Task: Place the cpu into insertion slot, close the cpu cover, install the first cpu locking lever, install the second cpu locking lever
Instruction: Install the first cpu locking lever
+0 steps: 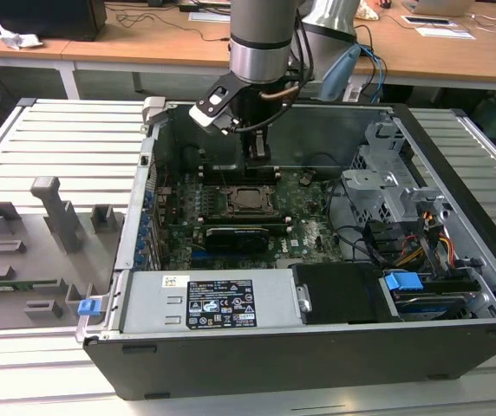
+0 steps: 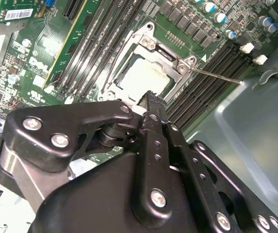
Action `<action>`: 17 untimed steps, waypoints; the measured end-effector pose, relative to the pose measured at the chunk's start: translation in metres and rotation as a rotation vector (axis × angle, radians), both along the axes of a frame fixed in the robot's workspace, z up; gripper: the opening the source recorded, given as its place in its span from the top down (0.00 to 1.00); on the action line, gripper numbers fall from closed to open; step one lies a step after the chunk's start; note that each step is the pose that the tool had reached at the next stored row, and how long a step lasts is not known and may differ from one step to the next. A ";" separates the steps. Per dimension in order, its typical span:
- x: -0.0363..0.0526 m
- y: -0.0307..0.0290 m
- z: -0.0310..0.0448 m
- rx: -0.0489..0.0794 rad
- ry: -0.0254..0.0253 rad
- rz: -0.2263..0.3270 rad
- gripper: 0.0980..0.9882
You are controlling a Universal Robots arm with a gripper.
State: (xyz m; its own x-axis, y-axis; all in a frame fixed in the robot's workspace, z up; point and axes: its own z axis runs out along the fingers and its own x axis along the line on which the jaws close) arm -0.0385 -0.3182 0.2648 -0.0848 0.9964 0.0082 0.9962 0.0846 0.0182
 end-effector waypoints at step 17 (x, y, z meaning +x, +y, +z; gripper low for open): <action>-0.0004 0.0000 0.0175 -0.001 0.0000 0.139 0.99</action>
